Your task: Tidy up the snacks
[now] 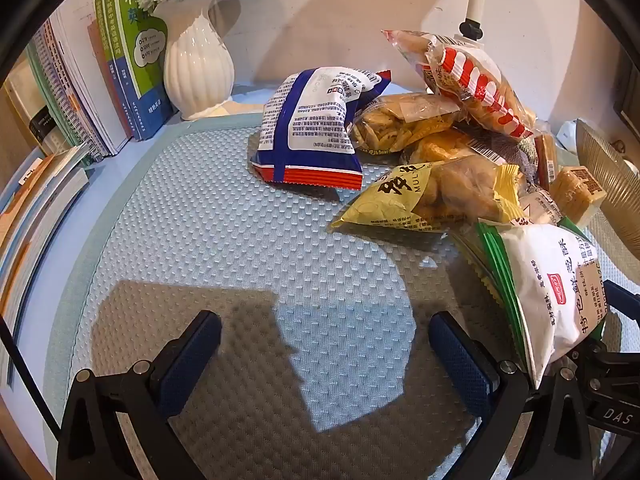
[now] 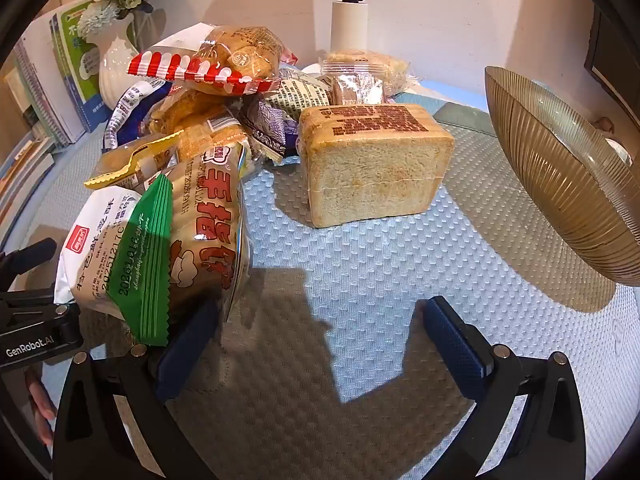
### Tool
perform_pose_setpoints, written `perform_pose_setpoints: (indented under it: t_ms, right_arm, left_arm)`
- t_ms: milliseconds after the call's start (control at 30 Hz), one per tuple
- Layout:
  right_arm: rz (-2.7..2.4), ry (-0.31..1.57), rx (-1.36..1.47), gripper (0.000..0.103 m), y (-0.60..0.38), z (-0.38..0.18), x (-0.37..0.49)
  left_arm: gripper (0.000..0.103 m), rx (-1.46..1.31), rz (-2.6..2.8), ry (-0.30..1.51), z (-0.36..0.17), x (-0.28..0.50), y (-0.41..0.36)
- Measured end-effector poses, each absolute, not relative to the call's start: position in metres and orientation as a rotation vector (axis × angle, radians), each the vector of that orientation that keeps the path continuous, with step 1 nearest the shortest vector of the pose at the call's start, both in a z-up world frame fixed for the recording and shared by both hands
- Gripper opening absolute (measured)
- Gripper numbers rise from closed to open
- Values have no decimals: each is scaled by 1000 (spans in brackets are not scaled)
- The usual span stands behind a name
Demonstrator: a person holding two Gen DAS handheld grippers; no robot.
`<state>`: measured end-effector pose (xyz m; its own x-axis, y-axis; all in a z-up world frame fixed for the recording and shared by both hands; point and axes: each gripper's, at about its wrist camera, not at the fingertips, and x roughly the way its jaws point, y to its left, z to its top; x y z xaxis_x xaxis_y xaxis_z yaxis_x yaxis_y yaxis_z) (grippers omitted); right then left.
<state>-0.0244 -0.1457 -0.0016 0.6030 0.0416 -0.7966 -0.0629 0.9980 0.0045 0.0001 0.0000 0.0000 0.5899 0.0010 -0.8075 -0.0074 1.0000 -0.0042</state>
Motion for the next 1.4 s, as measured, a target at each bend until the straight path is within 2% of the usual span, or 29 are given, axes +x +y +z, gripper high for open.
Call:
perform_pose_setpoints:
  t_ms: [1400]
  right_arm:
    - [58,919,-22,103,-146,-2,-23]
  left_arm:
    - [103,-1,8,938,0,0,-1]
